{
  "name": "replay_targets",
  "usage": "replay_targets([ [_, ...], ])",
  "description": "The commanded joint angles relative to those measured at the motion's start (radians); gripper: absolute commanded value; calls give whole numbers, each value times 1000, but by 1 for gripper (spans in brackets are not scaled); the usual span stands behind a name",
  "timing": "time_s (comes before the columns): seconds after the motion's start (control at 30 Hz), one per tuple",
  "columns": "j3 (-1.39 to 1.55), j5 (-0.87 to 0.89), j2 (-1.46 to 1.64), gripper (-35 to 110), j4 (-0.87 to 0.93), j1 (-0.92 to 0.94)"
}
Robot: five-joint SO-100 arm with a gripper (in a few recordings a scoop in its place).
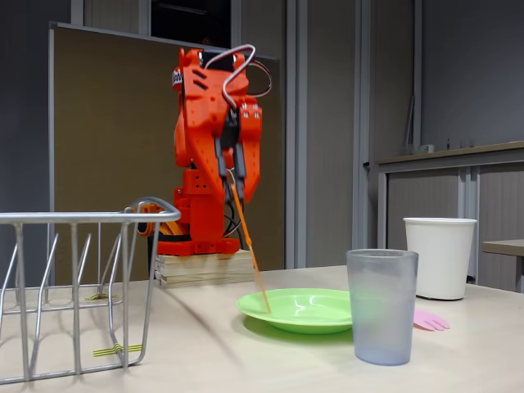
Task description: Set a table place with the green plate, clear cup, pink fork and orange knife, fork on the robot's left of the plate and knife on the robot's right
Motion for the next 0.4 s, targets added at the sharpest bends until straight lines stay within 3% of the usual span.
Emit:
replay_targets([
  [0.0,-52,141,64,0,26,2],
  [0.17,9,419,141,0,-18,-41],
  [0.37,256,684,213,0,-293,-81],
])
